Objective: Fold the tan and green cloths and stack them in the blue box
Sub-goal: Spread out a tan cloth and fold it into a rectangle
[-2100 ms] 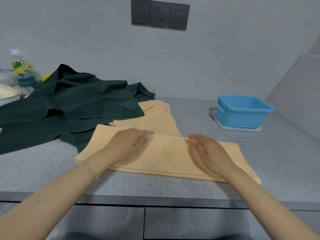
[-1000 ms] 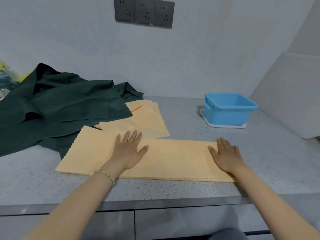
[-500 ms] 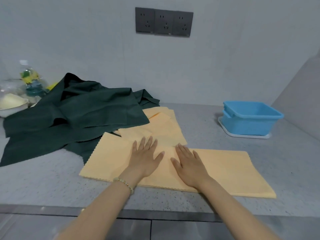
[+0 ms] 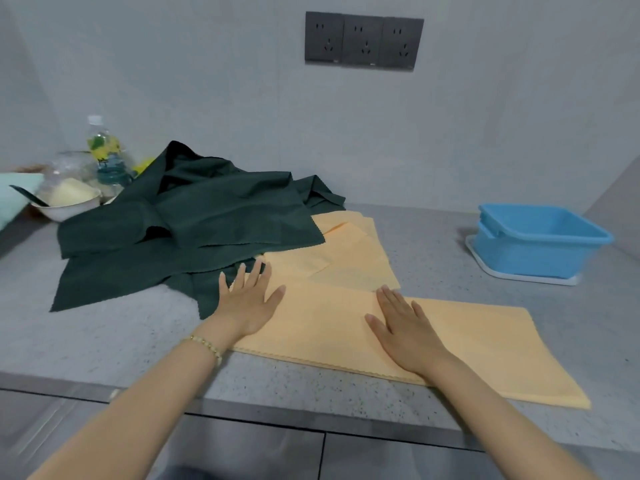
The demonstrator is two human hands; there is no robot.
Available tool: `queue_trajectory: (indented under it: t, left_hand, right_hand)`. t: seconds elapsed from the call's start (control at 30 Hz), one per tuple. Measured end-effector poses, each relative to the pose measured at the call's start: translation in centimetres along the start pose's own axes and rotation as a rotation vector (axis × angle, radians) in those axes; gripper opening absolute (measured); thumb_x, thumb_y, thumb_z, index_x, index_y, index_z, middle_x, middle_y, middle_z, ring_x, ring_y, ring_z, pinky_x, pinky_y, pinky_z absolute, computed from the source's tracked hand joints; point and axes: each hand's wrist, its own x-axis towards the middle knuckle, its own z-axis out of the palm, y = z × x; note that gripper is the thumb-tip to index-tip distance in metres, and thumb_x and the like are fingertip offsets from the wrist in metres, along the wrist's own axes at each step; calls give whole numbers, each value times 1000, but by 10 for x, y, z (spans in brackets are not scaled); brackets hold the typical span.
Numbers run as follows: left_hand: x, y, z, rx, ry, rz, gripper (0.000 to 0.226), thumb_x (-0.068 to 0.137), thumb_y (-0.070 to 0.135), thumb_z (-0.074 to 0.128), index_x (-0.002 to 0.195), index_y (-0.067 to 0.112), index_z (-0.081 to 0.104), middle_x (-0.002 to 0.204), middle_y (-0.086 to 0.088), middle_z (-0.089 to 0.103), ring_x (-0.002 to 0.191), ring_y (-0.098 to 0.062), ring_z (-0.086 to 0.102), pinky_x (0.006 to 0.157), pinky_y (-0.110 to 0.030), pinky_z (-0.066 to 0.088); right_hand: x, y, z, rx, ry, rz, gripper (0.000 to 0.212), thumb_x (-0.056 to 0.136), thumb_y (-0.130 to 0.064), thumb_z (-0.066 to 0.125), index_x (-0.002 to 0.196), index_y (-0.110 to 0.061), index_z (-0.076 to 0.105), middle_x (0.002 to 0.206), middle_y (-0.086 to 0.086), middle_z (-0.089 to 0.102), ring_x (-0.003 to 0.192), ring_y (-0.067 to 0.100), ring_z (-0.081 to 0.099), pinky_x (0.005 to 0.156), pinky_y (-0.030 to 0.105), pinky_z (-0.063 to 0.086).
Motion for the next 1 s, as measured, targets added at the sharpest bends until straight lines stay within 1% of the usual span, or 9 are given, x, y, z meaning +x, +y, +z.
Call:
queue_trajectory:
  t: [0.07, 0.13, 0.27, 0.37, 0.47, 0.6, 0.7, 0.83, 1.0]
  left_hand:
    - [-1, 9, -2, 14, 120, 78, 65, 98, 55, 8, 152, 25, -11, 157, 5, -20, 145, -20, -19, 114, -47, -18]
    - [1, 27, -5, -5, 227, 258, 61, 100, 53, 13, 154, 26, 3, 159, 7, -10, 146, -16, -15, 115, -42, -17]
    - [16, 86, -12, -186, 87, 559, 41, 102, 41, 33, 137, 28, 49, 151, 13, 34, 144, -10, 16, 116, -27, 10]
    - [29, 119, -8, -166, 24, 640, 33, 101, 31, 41, 128, 25, 58, 131, 9, 57, 125, -13, 42, 102, -27, 33]
    - [40, 134, -4, -152, -9, 624, 25, 97, 30, 49, 118, 26, 63, 111, 10, 61, 109, -13, 50, 86, -25, 36]
    - [48, 138, -6, -184, -47, 604, 13, 89, 28, 60, 100, 24, 66, 89, 12, 56, 95, -12, 49, 81, -26, 40]
    - [51, 138, -10, -185, -54, 572, 6, 86, 27, 64, 89, 24, 67, 90, 10, 61, 90, -10, 53, 76, -24, 42]
    - [55, 131, -19, -245, 10, 461, 4, 85, 25, 66, 85, 23, 68, 79, 12, 62, 76, -7, 54, 64, -18, 37]
    - [61, 121, -28, -325, 126, 341, 4, 85, 24, 67, 83, 21, 68, 79, 5, 68, 76, -11, 59, 78, -25, 37]
  right_hand:
    - [-5, 1, -4, 75, 7, -36, 65, 100, -51, 19, 152, -18, -3, 159, -6, -9, 146, 8, -8, 118, 31, -5]
    - [-12, 4, -9, 126, 21, -81, 66, 99, -52, 22, 152, -20, 0, 159, -9, -7, 145, 4, -7, 116, 26, -6]
    - [-31, 10, -15, 144, -1, -173, 67, 97, -57, 23, 152, -25, 3, 157, -16, -5, 139, -8, -9, 113, 19, -10]
    - [-44, 10, -13, 151, -32, -236, 70, 94, -61, 22, 152, -28, 2, 156, -17, -8, 140, -8, -12, 114, 19, -11]
    - [-57, 16, -10, 124, -72, -307, 75, 90, -67, 23, 152, -30, 2, 154, -21, -9, 140, -10, -13, 117, 22, -9]
    - [-63, 24, -9, 98, -55, -416, 68, 89, -68, 35, 148, -42, 17, 156, -21, 0, 141, -9, -8, 117, 22, -6]
    - [-61, 25, -13, 141, -15, -486, 48, 92, -58, 43, 139, -46, 39, 156, -17, 17, 143, -4, 7, 116, 20, 2]
    - [-51, 30, -21, 56, 80, -551, 34, 98, -38, 46, 130, -34, 56, 146, -8, 42, 138, 8, 33, 115, 25, 17]
    - [-32, 56, -33, -54, 210, -507, 25, 94, -25, 56, 114, -25, 70, 121, -2, 66, 115, 17, 58, 111, 34, 24]
